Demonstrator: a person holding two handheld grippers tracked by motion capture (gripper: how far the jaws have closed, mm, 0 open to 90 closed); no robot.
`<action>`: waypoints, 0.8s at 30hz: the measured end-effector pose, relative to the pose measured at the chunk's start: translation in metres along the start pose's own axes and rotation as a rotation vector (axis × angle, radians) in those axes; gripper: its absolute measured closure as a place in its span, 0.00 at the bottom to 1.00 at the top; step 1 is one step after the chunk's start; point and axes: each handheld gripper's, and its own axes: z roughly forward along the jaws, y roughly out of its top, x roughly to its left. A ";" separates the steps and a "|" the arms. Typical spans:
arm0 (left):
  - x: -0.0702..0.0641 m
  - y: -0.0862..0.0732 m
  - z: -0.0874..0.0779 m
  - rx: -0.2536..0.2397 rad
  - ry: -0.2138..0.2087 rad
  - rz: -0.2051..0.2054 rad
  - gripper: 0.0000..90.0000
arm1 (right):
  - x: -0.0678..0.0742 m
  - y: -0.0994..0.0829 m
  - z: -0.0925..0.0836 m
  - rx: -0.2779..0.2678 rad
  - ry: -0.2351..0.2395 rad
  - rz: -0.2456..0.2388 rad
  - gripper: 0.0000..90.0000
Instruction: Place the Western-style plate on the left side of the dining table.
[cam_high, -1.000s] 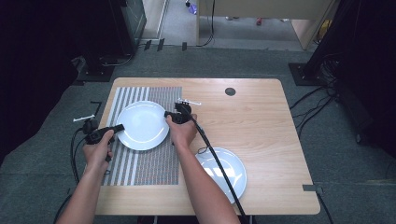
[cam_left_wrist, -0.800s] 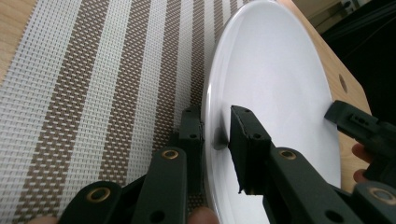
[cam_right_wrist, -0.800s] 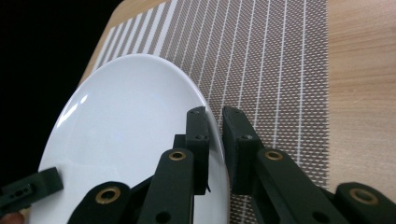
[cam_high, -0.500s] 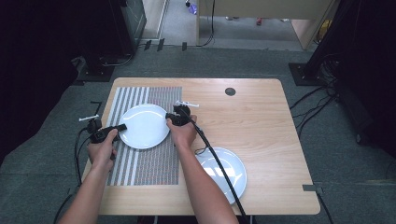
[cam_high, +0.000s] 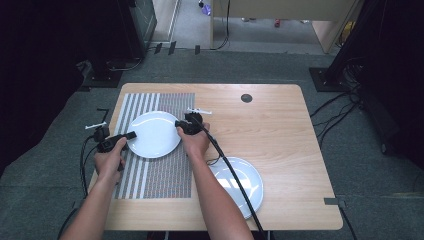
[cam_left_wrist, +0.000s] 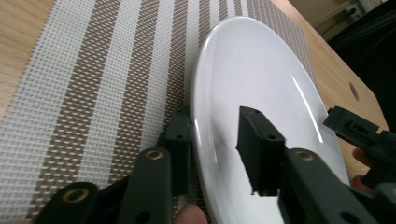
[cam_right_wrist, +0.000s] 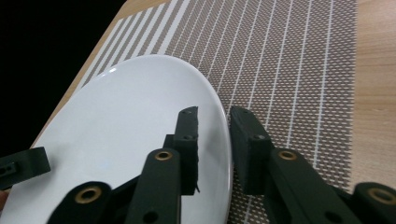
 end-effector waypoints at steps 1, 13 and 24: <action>-0.001 0.000 0.000 0.000 -0.016 0.004 0.67 | -0.001 0.000 0.000 -0.003 0.008 -0.002 0.77; -0.017 -0.001 -0.009 -0.028 0.169 0.194 0.34 | -0.008 0.008 -0.015 0.012 -0.052 -0.127 0.54; -0.026 -0.005 -0.027 -0.039 0.241 0.259 0.15 | -0.007 0.022 -0.045 0.051 -0.050 -0.198 0.39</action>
